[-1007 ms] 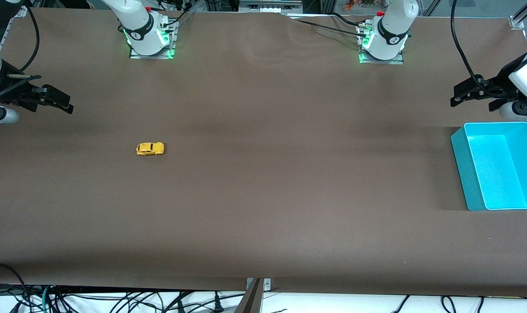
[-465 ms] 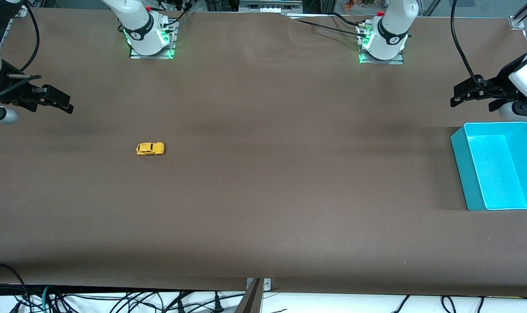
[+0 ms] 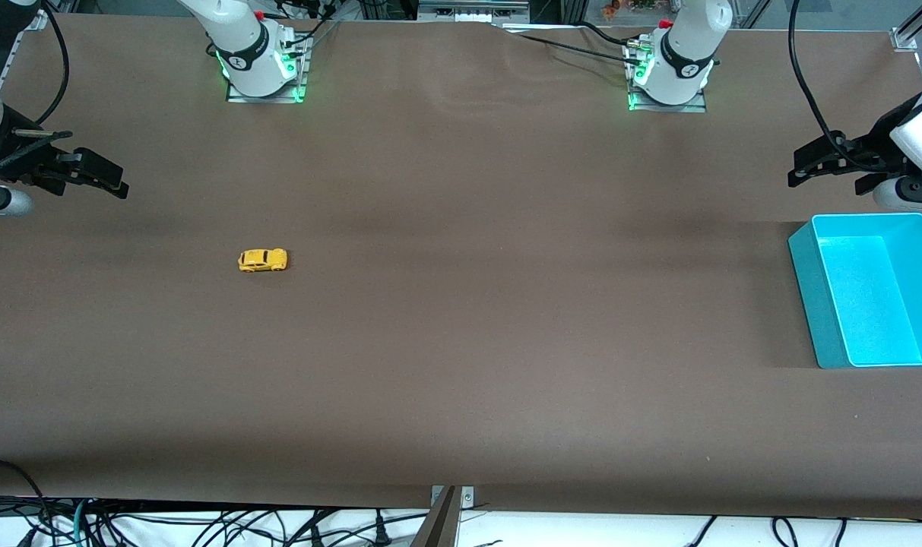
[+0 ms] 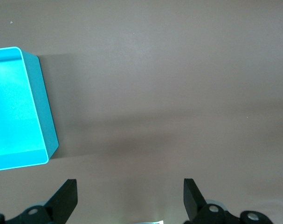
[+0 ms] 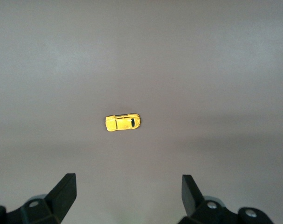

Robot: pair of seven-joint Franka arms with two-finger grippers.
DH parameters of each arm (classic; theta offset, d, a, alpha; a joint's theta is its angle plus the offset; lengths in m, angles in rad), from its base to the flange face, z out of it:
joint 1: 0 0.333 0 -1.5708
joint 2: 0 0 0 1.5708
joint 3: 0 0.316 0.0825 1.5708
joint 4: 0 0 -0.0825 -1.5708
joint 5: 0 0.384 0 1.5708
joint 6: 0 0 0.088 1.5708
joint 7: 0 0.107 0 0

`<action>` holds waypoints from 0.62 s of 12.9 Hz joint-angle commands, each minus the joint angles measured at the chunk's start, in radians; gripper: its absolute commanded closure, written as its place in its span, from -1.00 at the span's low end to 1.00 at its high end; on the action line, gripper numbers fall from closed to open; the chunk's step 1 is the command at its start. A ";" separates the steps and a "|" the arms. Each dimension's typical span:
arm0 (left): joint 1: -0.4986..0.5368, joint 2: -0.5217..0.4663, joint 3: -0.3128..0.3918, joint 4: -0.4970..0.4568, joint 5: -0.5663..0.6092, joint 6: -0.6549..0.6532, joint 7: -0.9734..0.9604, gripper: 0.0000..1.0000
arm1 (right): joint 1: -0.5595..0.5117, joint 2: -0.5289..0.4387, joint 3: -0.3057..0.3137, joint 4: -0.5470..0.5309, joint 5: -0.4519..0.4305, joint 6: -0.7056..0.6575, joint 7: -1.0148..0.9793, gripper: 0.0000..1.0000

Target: Wind and store yellow beetle car

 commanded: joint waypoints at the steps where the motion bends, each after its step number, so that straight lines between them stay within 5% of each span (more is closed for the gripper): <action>1: 0.009 0.005 -0.003 0.015 -0.013 0.002 0.012 -1.00 | 0.001 -0.016 0.002 -0.015 -0.002 -0.003 -0.011 -1.00; 8: 0.009 0.005 -0.003 0.015 -0.012 0.002 0.015 -1.00 | 0.007 -0.008 0.003 -0.014 -0.006 -0.005 -0.011 -1.00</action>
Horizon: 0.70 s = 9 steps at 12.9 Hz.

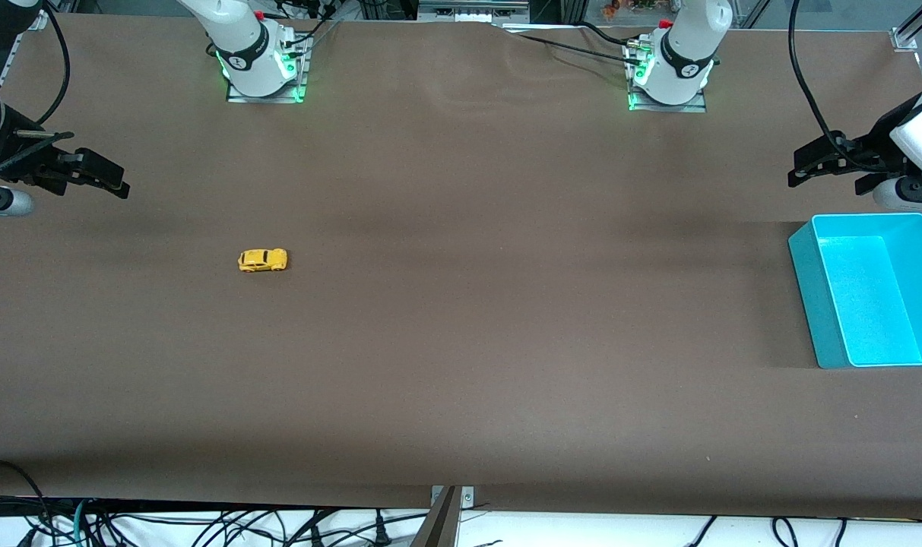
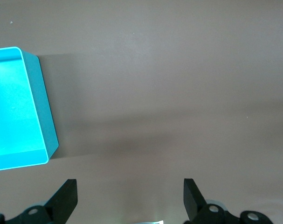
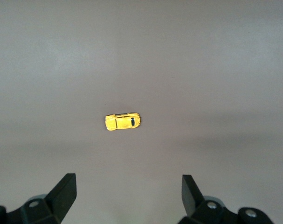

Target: Wind and store yellow beetle car

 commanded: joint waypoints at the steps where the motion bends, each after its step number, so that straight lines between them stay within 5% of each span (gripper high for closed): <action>1: 0.009 0.005 -0.003 0.015 -0.012 0.002 0.015 -1.00 | 0.015 0.002 0.003 -0.007 0.007 -0.017 -0.008 -1.00; 6: 0.009 0.005 -0.003 0.015 -0.012 0.002 0.013 -1.00 | 0.016 0.024 0.003 -0.006 0.006 -0.080 -0.058 -1.00; 9: 0.009 0.005 -0.003 0.015 -0.012 0.002 0.015 -1.00 | 0.033 0.037 0.003 -0.012 0.009 -0.128 -0.341 -1.00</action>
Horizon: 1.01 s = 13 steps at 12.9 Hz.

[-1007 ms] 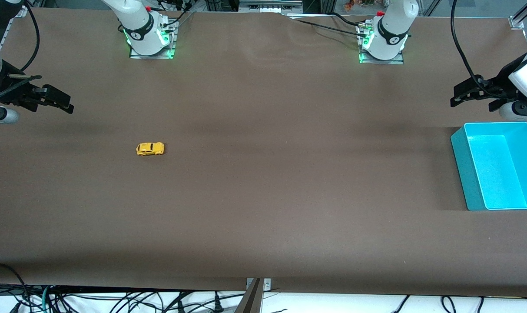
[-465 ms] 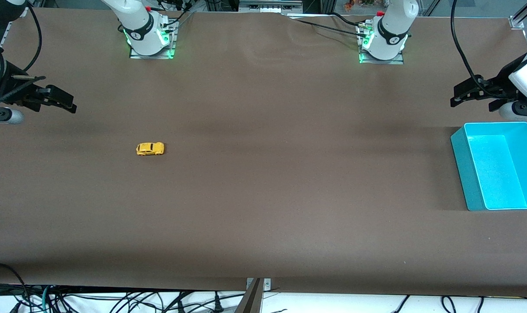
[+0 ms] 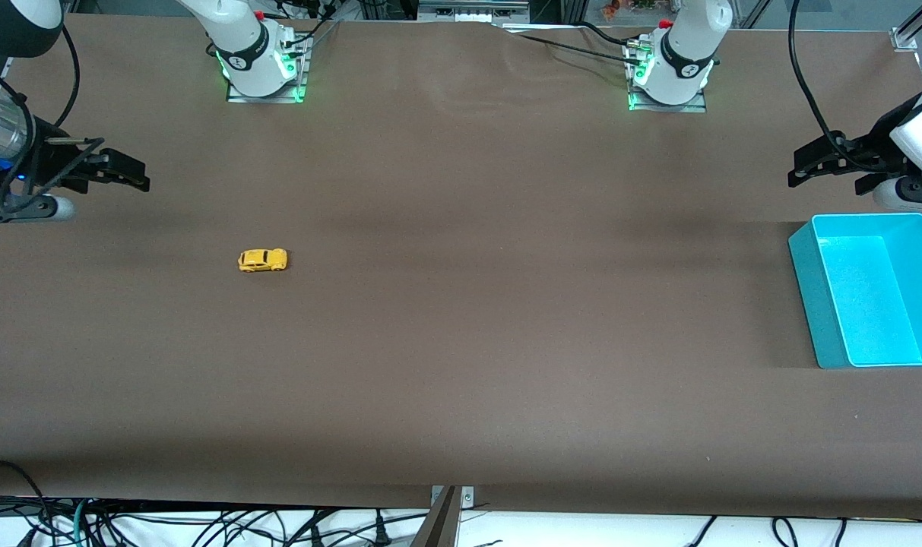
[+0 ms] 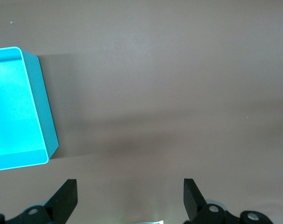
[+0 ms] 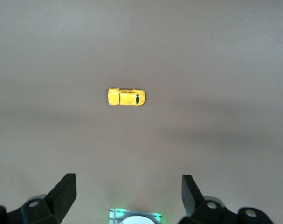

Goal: Wind and store yellow beetle car
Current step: 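Reach the right gripper down onto the yellow beetle car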

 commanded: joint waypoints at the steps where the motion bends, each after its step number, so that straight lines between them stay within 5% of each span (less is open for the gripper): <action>1: 0.009 0.005 -0.003 0.015 -0.012 0.002 0.015 -1.00 | 0.008 0.006 -0.002 -0.015 0.008 -0.046 -0.292 -1.00; 7: 0.009 0.005 -0.003 0.015 -0.012 0.002 0.015 -1.00 | 0.008 -0.011 0.015 -0.236 -0.002 0.216 -0.762 -1.00; 13: 0.009 0.005 -0.003 0.015 -0.013 0.002 0.015 -1.00 | 0.008 0.005 0.110 -0.661 -0.009 0.826 -1.107 -1.00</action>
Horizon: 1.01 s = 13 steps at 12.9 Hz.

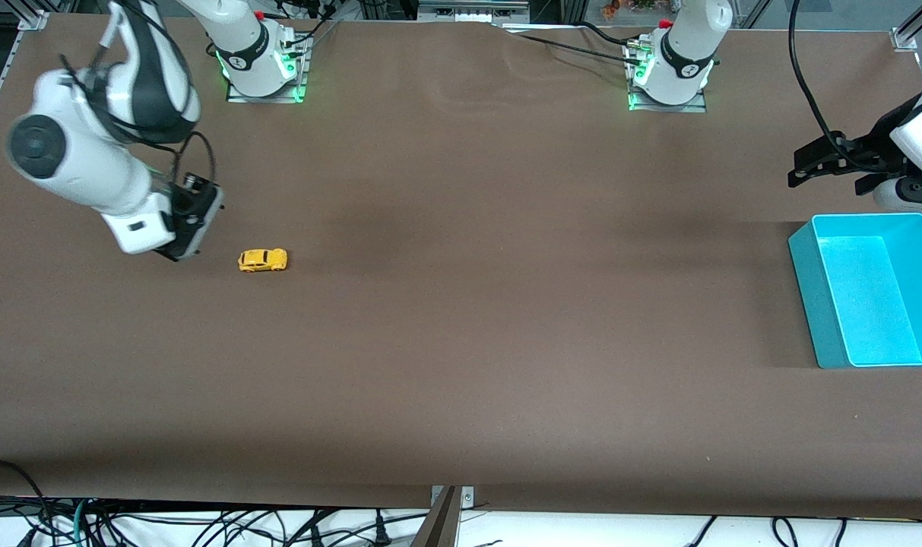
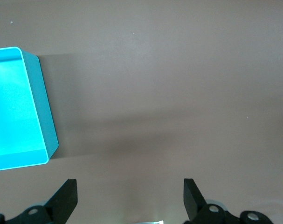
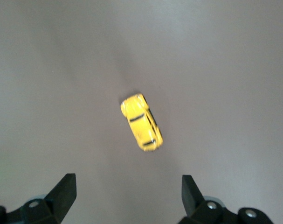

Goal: Wind and store yellow beetle car
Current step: 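Reach the right gripper down onto the yellow beetle car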

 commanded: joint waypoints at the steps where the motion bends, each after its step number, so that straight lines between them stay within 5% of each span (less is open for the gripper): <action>1: 0.009 0.004 -0.003 0.014 -0.013 0.002 0.015 -1.00 | -0.002 0.016 0.029 -0.156 -0.009 0.243 -0.144 -1.00; 7: 0.009 0.004 -0.003 0.014 -0.013 0.002 0.015 -1.00 | -0.003 0.230 0.025 -0.161 -0.009 0.531 -0.386 -0.96; 10: 0.009 0.004 -0.003 0.014 -0.013 0.002 0.015 -1.00 | -0.005 0.262 0.022 -0.162 -0.009 0.537 -0.412 -0.90; 13: 0.011 0.004 -0.003 0.014 -0.013 0.002 0.015 -1.00 | -0.005 0.259 0.014 -0.161 -0.011 0.533 -0.465 -0.62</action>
